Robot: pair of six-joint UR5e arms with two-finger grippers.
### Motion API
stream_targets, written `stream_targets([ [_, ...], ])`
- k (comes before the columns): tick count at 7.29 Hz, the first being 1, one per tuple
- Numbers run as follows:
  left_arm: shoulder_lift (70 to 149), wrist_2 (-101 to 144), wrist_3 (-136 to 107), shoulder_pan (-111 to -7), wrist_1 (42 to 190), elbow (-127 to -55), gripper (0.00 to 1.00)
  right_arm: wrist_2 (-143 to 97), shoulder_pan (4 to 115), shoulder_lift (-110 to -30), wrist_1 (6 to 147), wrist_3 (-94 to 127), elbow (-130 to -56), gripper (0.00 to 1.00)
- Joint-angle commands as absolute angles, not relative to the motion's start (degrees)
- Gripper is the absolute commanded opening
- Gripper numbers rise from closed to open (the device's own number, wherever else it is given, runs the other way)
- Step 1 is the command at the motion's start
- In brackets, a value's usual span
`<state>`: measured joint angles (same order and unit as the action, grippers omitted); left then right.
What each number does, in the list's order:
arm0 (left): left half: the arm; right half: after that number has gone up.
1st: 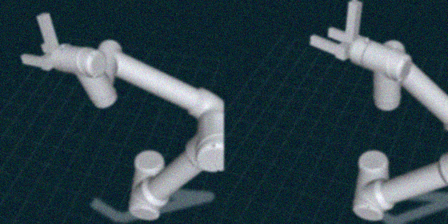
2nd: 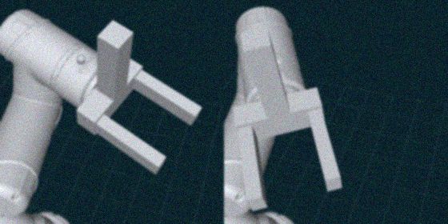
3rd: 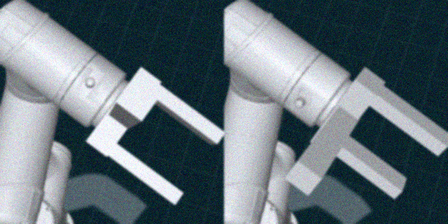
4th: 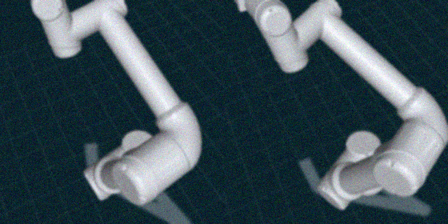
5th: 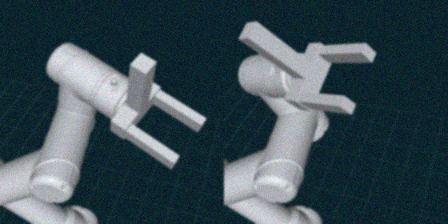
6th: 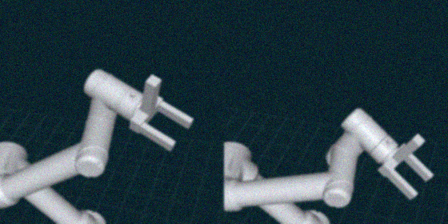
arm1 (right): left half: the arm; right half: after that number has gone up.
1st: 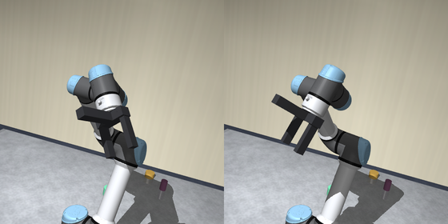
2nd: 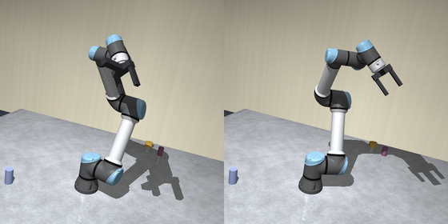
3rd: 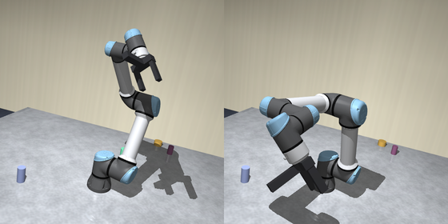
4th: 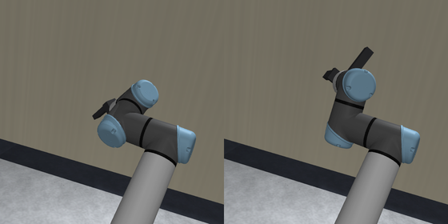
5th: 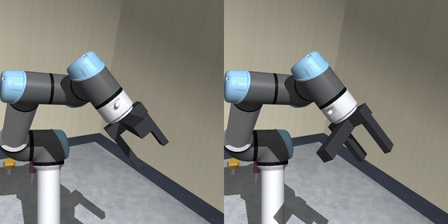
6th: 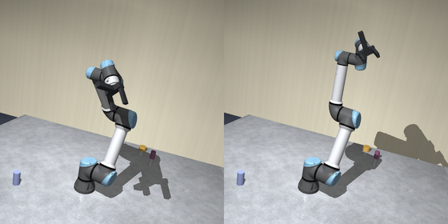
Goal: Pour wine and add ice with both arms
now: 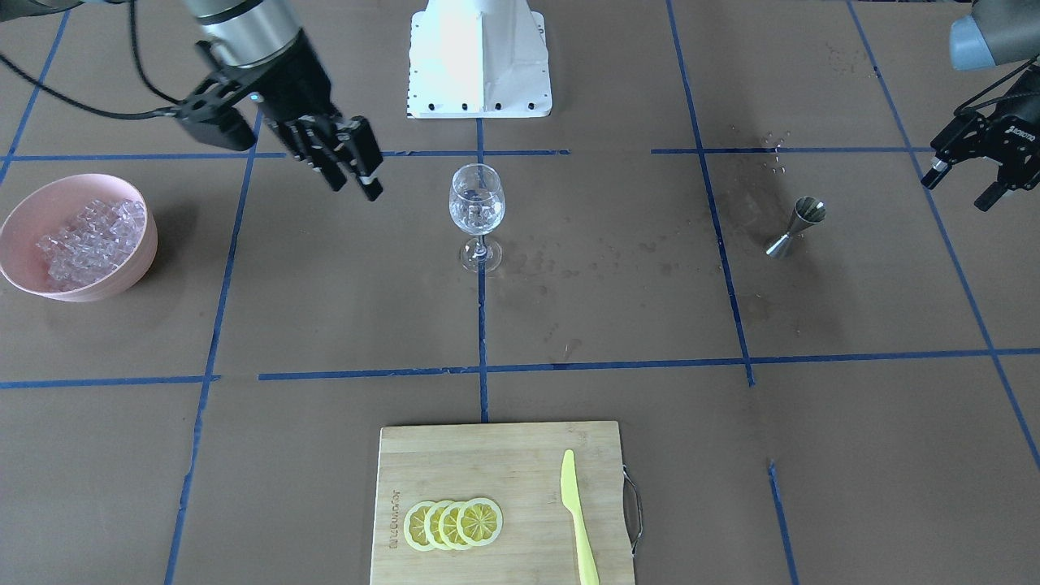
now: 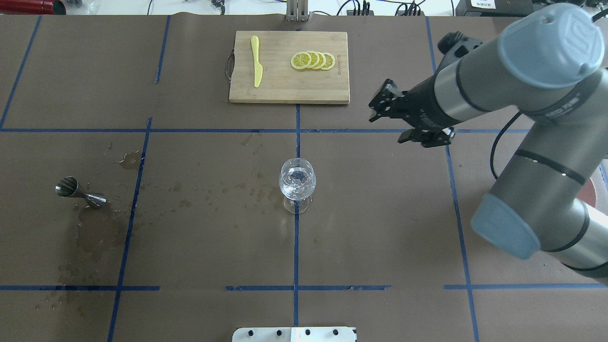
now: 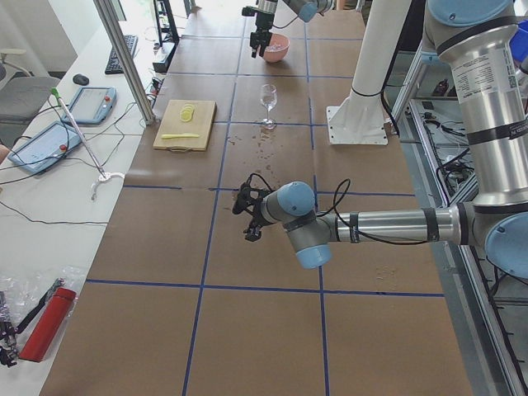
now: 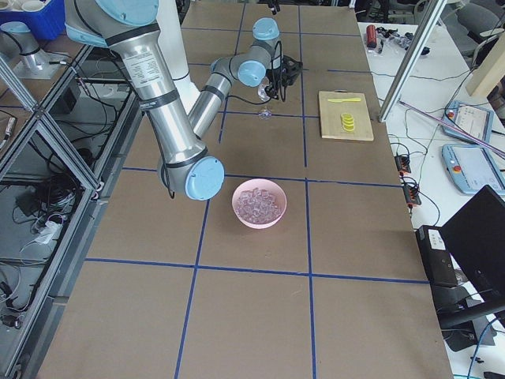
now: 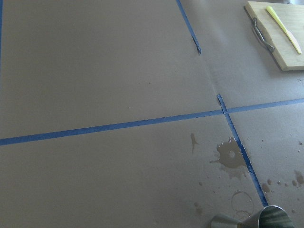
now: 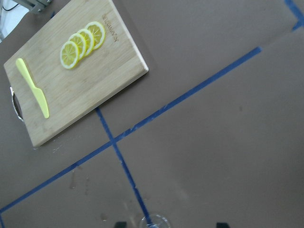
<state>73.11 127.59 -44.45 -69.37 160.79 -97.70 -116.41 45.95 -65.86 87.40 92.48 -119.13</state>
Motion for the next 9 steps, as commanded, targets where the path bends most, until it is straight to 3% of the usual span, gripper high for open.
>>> stream_targets([
  [1, 73.2, 126.0, -39.5, -69.3, 159.8, -95.9, 1.0, -123.0, 56.6, -73.4, 87.8, 72.7, -117.0, 1.0],
  [3, 75.4, 126.5, -25.5, -75.8, 147.7, -96.1, 1.0, -128.4, 68.1, -77.3, 88.1, 50.1, -110.2, 1.0],
  [5, 82.3, 126.7, -17.1, -80.7, 132.0, -96.5, 1.0, -131.8, 78.3, -77.6, 91.1, 28.0, -102.3, 1.0],
  [7, 90.2, 127.5, -8.0, -85.1, 112.9, -97.6, 1.0, -134.6, 85.0, -77.3, 92.2, 11.8, -93.6, 1.0],
  [9, 91.0, 132.5, -1.8, -86.1, 104.3, -96.5, 1.0, -137.2, 89.1, -77.3, 92.4, 2.1, -86.8, 1.0],
])
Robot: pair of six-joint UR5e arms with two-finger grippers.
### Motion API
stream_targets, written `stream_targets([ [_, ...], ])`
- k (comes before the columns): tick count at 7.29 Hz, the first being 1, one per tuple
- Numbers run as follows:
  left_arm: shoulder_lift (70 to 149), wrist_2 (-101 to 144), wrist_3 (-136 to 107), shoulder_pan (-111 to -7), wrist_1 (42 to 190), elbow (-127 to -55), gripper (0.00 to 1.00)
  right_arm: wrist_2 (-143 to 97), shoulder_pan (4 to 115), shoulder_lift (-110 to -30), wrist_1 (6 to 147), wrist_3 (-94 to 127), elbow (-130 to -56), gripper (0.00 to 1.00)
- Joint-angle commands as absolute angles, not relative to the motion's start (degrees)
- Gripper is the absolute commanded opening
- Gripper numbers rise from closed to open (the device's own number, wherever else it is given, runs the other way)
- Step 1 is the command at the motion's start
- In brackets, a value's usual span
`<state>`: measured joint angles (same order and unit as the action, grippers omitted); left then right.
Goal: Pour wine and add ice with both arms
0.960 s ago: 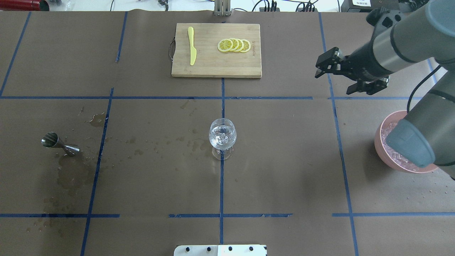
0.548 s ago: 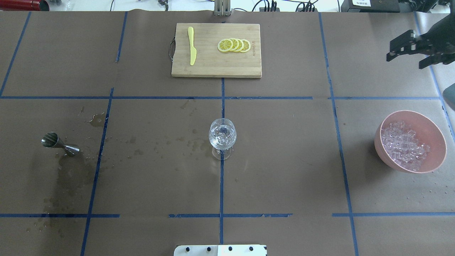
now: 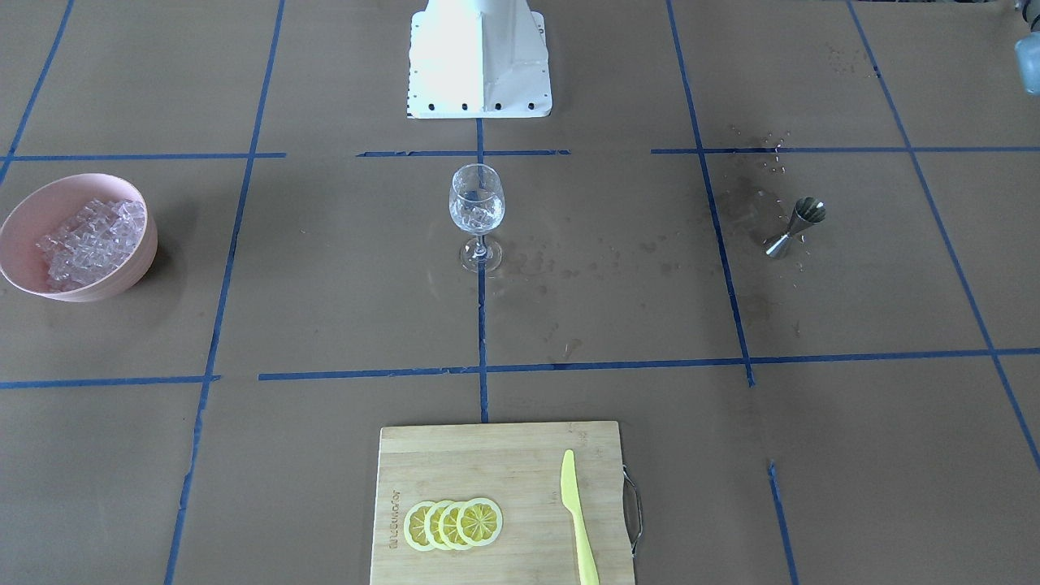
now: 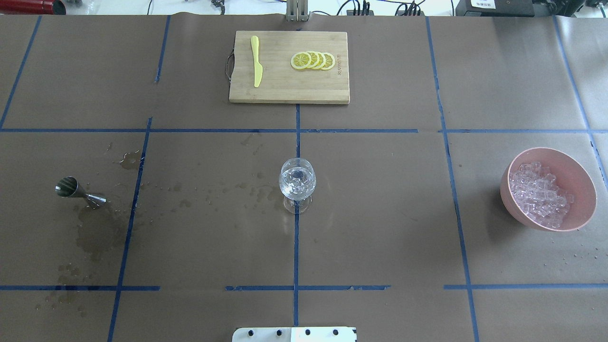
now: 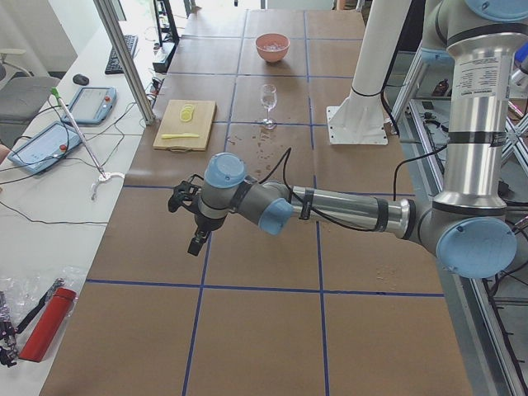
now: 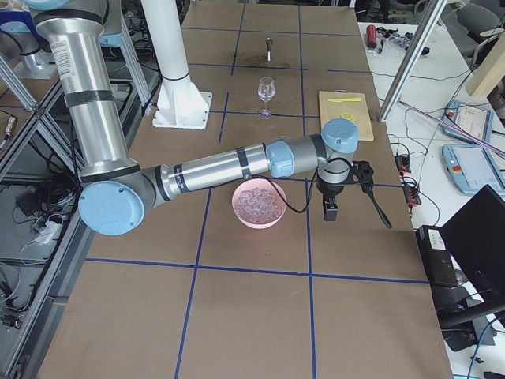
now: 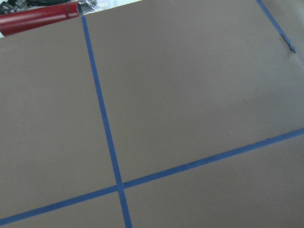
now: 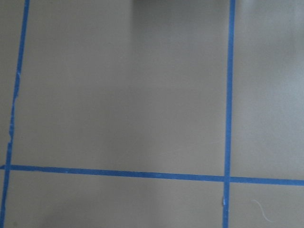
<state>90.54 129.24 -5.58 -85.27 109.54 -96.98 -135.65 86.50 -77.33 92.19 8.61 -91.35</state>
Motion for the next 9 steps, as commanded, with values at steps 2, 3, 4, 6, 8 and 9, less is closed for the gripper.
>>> stream_targets([
  [2, 88.6, 136.5, -2.1, -86.0, 105.1, -95.8, 1.0, -136.6, 88.6, -77.2, 92.3, -3.1, -82.4, 1.0],
  [3, 88.6, 136.6, -2.4, -86.0, 104.1, -96.4, 1.0, -135.9, 87.5, -77.3, 92.2, -3.2, -82.1, 1.0],
  [4, 88.3, 138.3, -2.3, -86.1, 103.0, -97.1, 1.0, -135.9, 86.8, -77.2, 92.2, -3.2, -82.0, 1.0],
  [6, 85.4, 139.0, -1.8, -85.4, 105.5, -96.9, 1.0, -135.9, 86.7, -77.1, 92.1, -2.1, -81.8, 1.0],
  [8, 83.9, 139.0, -1.8, -85.4, 111.5, -96.6, 1.0, -135.8, 86.7, -77.1, 91.7, -2.1, -81.6, 1.0],
  [9, 83.0, 139.0, -2.0, -85.6, 115.2, -97.4, 1.0, -135.8, 86.6, -77.1, 91.4, -2.2, -81.6, 1.0],
])
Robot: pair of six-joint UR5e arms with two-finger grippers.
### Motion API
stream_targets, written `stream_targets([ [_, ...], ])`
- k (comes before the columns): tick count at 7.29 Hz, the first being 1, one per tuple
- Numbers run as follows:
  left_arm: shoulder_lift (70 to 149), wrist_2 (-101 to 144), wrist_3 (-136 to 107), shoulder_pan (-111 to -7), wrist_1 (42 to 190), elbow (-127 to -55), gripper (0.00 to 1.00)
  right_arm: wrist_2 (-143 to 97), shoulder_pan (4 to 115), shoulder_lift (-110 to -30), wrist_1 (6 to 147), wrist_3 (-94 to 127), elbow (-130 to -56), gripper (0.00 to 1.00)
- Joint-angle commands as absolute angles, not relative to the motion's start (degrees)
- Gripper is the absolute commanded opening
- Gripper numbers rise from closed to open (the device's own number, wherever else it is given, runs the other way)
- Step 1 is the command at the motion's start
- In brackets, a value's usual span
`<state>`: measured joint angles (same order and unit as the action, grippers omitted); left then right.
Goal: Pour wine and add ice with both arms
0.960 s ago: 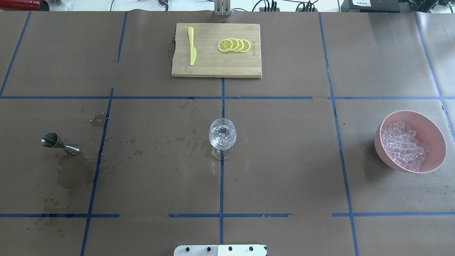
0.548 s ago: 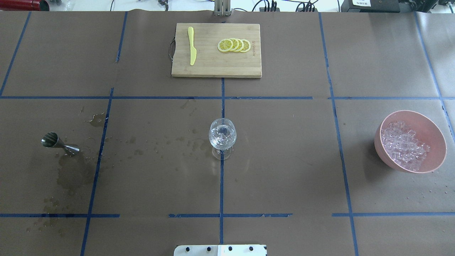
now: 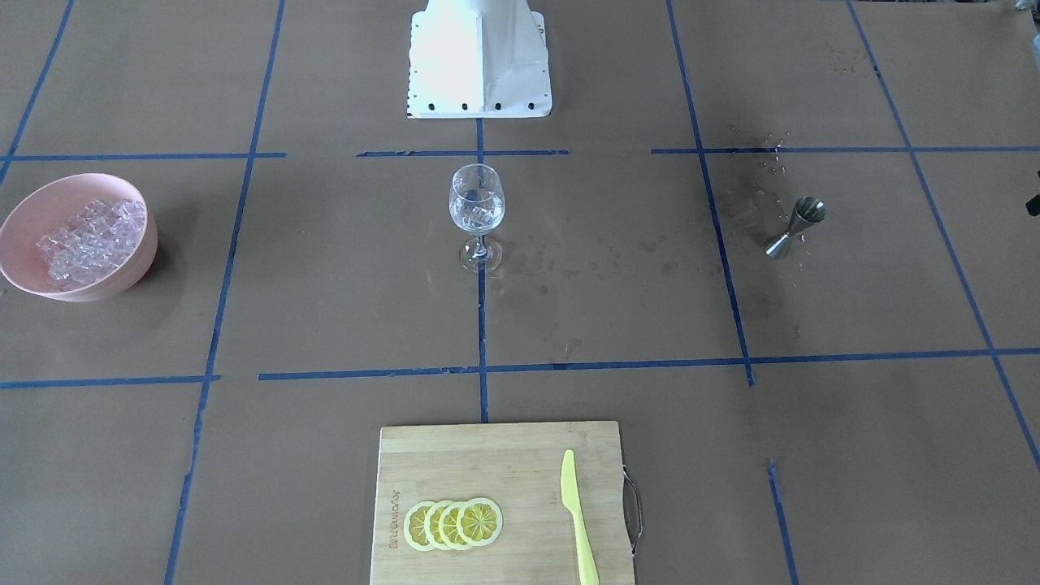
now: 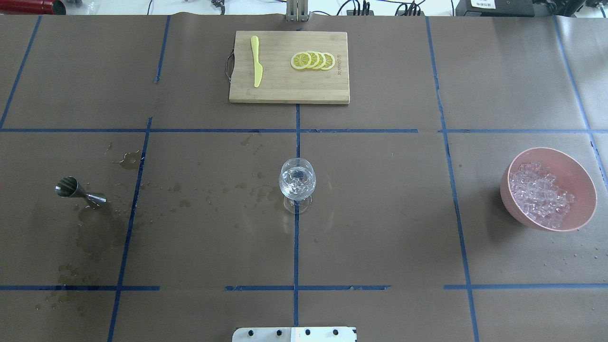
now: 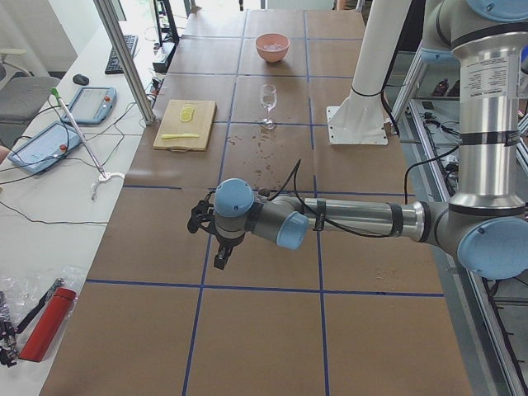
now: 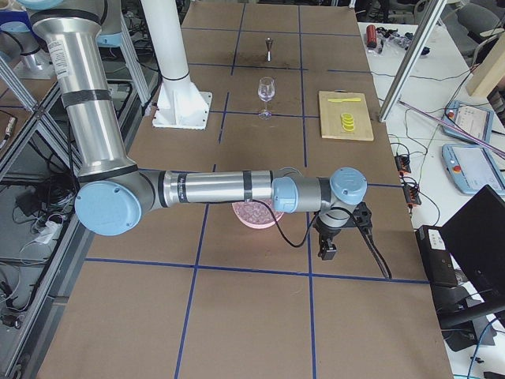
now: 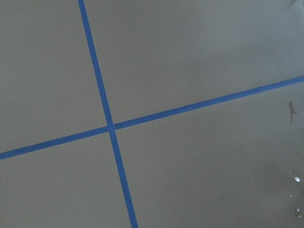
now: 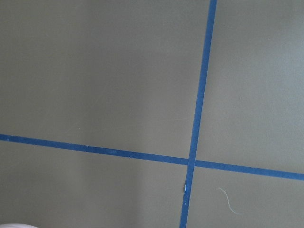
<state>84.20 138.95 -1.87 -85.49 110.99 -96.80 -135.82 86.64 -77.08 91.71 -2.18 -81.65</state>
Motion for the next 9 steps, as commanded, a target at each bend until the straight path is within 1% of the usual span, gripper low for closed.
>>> stream_targets([
  [1, 81.4, 138.5, -1.7, -85.7, 117.7, -97.6, 1.0, -135.8, 86.4, -77.3, 91.3, -2.2, -81.5, 1.0],
  [3, 81.9, 139.1, -1.7, -85.8, 117.5, -98.2, 1.0, -135.8, 86.4, -76.9, 91.2, -2.3, -78.7, 1.0],
  [6, 79.1, 139.0, -1.6, -85.9, 117.8, -101.2, 1.0, -136.4, 86.3, -76.6, 91.3, -1.9, -76.7, 1.0],
  [7, 79.1, 139.1, -1.6, -85.6, 117.8, -100.6, 1.0, -136.5, 86.2, -73.7, 91.3, -1.9, -73.3, 1.0],
  [9, 79.0, 139.1, -1.6, -85.9, 117.5, -101.1, 1.0, -136.5, 86.7, -73.3, 88.6, -2.0, -72.8, 1.0],
])
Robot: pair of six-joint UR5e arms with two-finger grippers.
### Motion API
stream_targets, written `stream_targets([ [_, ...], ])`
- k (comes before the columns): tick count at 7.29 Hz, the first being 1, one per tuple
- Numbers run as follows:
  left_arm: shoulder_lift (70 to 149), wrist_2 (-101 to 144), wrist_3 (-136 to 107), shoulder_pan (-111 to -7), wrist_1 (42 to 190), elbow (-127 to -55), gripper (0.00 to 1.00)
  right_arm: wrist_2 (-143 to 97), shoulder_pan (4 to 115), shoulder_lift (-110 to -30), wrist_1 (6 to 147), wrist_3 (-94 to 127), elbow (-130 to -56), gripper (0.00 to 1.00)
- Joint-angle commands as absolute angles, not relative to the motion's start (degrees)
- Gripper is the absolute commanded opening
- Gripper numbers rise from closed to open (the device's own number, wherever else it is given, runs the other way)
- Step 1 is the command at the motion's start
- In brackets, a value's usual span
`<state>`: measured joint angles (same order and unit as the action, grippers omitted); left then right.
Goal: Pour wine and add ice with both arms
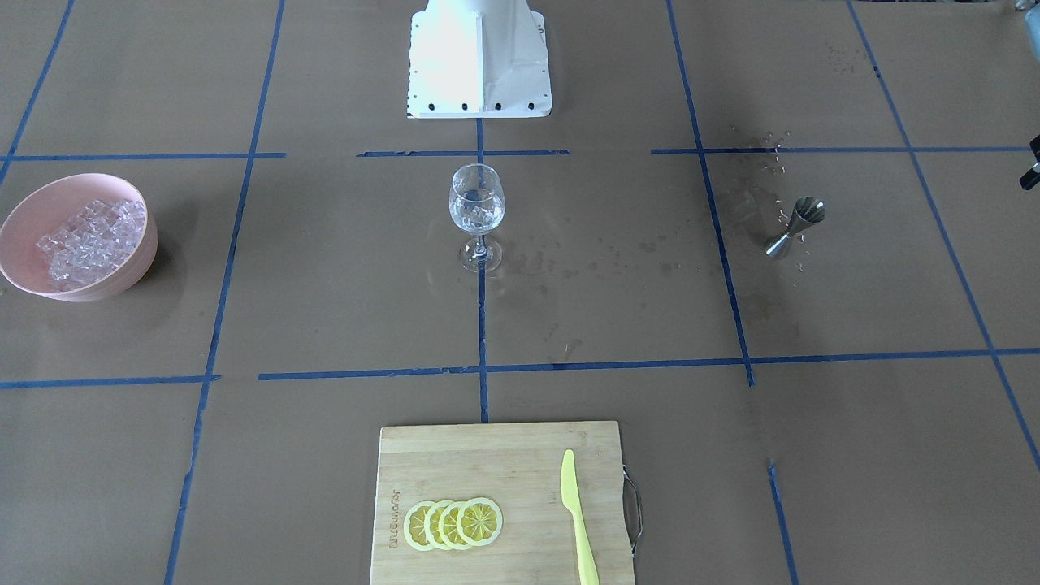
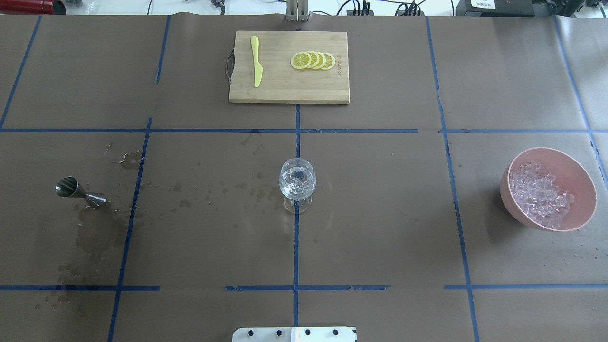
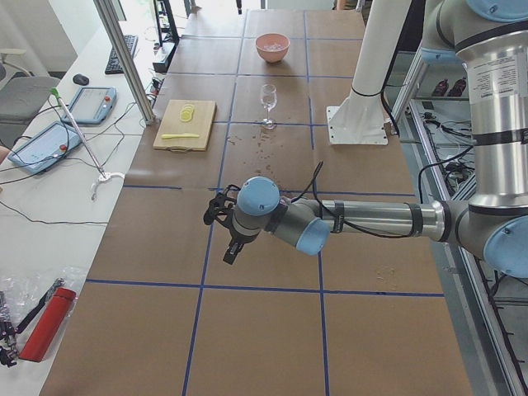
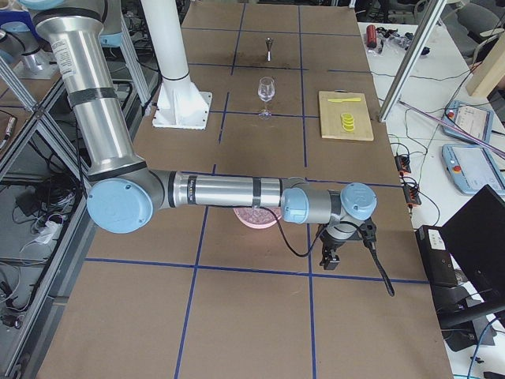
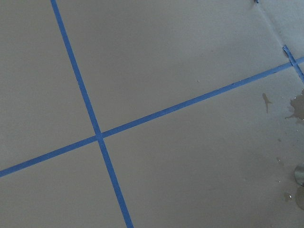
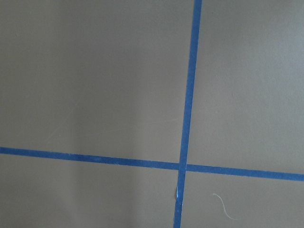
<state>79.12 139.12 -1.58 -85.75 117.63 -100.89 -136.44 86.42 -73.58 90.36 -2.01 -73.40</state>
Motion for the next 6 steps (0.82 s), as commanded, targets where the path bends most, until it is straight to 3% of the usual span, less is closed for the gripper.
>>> stream_targets([
  [1, 78.9, 139.1, -1.6, -86.0, 117.4, -101.2, 1.0, -137.1, 87.0, -73.4, 88.5, -2.0, -72.9, 1.0],
  [6, 78.4, 139.0, -1.6, -85.9, 116.9, -100.7, 1.0, -137.6, 87.0, -73.8, 92.2, -2.0, -74.1, 1.0],
])
